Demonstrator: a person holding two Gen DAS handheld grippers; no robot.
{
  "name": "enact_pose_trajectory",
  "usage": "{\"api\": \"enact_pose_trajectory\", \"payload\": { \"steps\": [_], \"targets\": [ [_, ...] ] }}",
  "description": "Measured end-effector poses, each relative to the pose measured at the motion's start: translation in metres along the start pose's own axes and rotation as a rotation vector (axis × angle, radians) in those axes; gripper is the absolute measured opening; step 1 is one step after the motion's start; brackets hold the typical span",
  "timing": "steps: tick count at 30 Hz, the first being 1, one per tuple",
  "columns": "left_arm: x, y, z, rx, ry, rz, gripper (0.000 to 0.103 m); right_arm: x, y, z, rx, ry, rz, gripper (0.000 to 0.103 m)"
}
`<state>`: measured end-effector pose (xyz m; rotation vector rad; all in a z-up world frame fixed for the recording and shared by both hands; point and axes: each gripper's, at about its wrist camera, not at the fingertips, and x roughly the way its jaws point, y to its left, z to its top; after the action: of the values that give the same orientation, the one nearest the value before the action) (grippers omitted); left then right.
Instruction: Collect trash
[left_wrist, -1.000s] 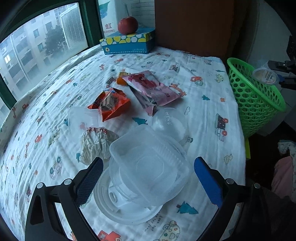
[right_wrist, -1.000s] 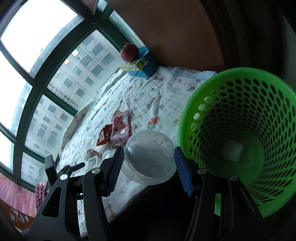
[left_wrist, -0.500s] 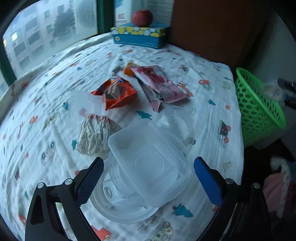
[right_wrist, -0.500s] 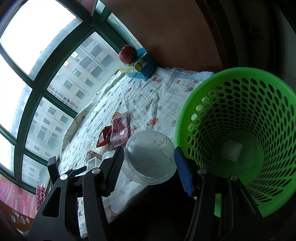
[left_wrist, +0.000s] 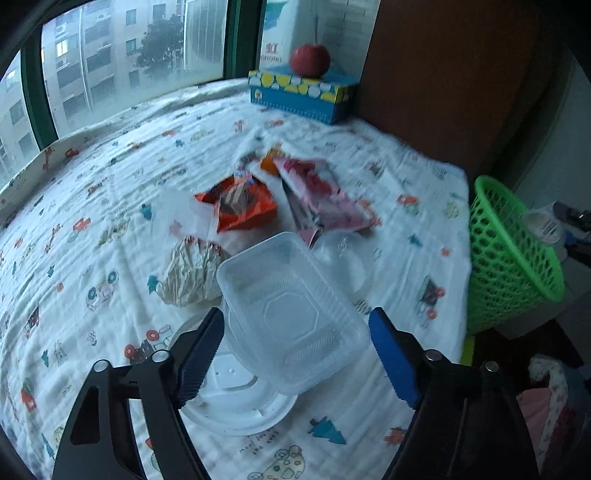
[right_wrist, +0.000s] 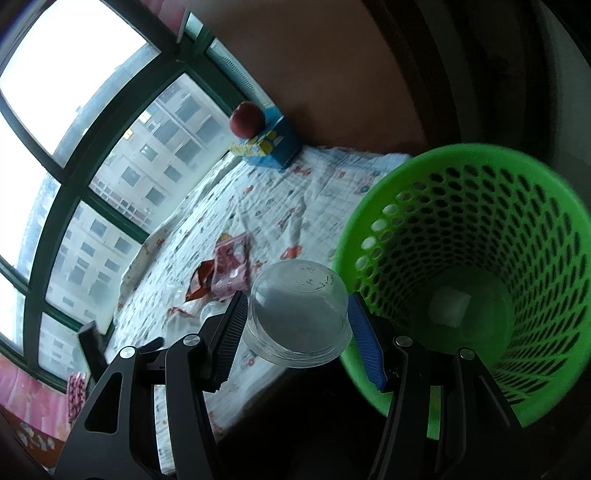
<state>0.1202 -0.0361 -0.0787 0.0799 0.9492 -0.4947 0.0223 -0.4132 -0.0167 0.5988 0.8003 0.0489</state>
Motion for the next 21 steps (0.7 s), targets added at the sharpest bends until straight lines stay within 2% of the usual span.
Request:
{"api": "enact_pose_trajectory", "payload": {
  "steps": [1,2,4,6,9,12,13,16,18,21],
  "targets": [
    [-0.004,0.001,0.001,-0.004,-0.011,-0.019,0.059,-0.002,-0.002,0.000,-0.001,-0.008,-0.010,0.057],
    [-0.005,0.002,0.002,-0.012,-0.008,-0.034,0.057,-0.004,-0.005,0.001,0.000,-0.011,-0.017,0.057],
    [-0.008,0.004,0.003,-0.023,-0.013,-0.055,0.057,-0.006,-0.012,0.001,0.012,-0.016,-0.030,0.057],
    [-0.007,0.003,0.002,-0.007,-0.013,-0.025,0.057,-0.007,-0.018,0.000,0.028,-0.016,-0.033,0.057],
    [0.000,0.007,0.000,-0.035,0.028,-0.044,0.057,-0.010,-0.025,-0.001,0.039,-0.019,-0.043,0.057],
    [0.000,0.007,-0.003,-0.062,0.034,-0.057,0.058,-0.011,-0.029,-0.003,0.044,-0.018,-0.047,0.057],
    [0.000,0.007,-0.003,-0.071,0.036,-0.068,0.059,-0.011,-0.030,-0.003,0.048,-0.017,-0.047,0.057],
    [0.001,0.003,-0.001,-0.077,0.035,-0.049,0.082,-0.011,-0.033,-0.004,0.056,-0.015,-0.042,0.057],
    [0.004,0.000,0.001,-0.069,0.036,-0.041,0.082,-0.011,-0.033,-0.004,0.053,-0.016,-0.040,0.057],
    [0.014,-0.006,0.003,-0.036,0.057,0.018,0.082,-0.009,-0.033,-0.003,0.049,-0.014,-0.043,0.057]
  ]
}}
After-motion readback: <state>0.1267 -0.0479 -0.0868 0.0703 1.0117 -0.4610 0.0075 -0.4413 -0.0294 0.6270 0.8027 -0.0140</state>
